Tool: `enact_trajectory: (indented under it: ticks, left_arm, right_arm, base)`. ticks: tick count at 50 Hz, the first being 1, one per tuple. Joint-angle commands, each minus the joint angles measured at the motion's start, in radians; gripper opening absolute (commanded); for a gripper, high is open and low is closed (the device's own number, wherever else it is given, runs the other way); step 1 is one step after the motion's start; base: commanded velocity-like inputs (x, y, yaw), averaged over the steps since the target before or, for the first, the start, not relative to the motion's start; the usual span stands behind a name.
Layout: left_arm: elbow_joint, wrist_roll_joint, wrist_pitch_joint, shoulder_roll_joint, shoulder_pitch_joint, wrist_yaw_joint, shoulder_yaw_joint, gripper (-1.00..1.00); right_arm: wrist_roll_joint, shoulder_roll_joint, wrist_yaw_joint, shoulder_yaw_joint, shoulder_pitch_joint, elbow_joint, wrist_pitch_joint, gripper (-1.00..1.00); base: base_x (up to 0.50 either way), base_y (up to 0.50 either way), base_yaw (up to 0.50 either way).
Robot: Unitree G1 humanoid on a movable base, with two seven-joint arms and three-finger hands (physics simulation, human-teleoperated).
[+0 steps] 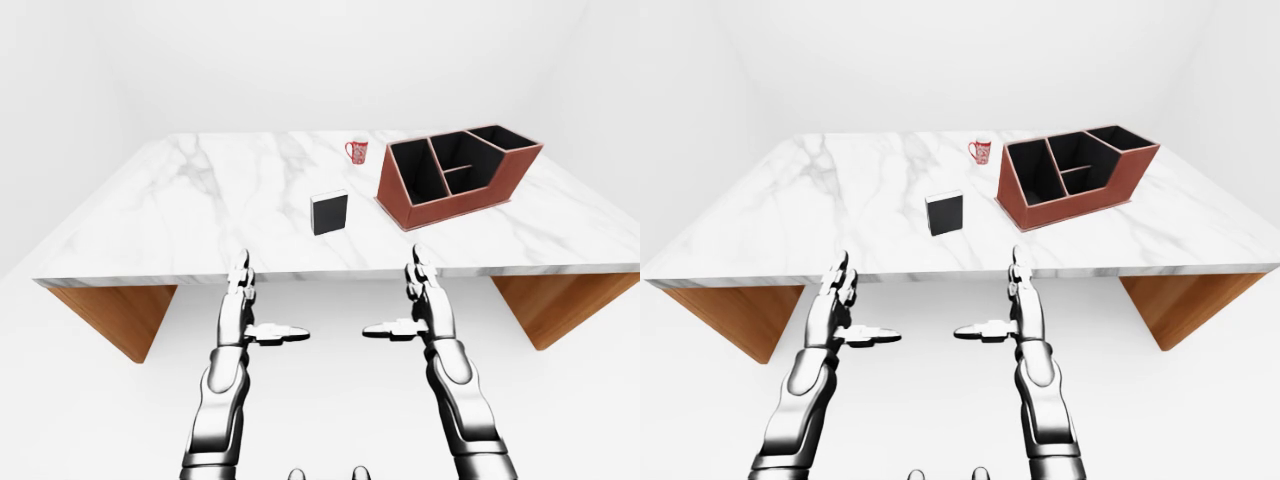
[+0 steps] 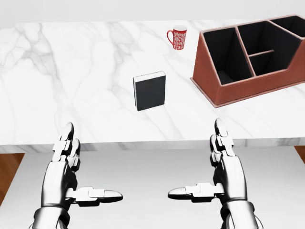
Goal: Pick up the book and place it in the left compartment of the caddy.
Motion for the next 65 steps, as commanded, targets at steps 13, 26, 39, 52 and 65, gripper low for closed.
enact_trajectory:
  ticks: [13,26,39,52,65]
  left_arm:
    - [-0.01,0.003,-0.003,0.01,0.008,-0.019,0.018,1.0]
    - [0.003,0.006,-0.019,0.01,0.004,-0.022,0.018,1.0]
    - [0.017,0.006,-0.031,0.012,-0.001,-0.021,0.021,1.0]
    - [0.017,0.008,-0.03,0.012,-0.002,-0.02,0.02,1.0]
    - [0.031,0.009,-0.043,0.012,0.0,-0.023,0.019,1.0]
  right_arm:
    - [0.012,-0.011,0.008,-0.029,0.006,-0.02,-0.003,1.0]
    - [0.022,-0.017,-0.029,-0.062,0.016,-0.073,-0.012,1.0]
    - [0.011,-0.027,-0.093,-0.116,0.034,-0.135,-0.021,1.0]
    - [-0.001,-0.028,-0.155,-0.165,0.058,-0.194,-0.034,1.0]
    - [0.02,-0.026,-0.21,-0.234,0.086,-0.24,-0.039,1.0]
  base:
    - [0.0,0.0,0.0]
    - [0.0,0.0,0.0]
    - [0.0,0.0,0.0]
    - [0.0,0.0,0.0]
    - [0.0,0.0,0.0]
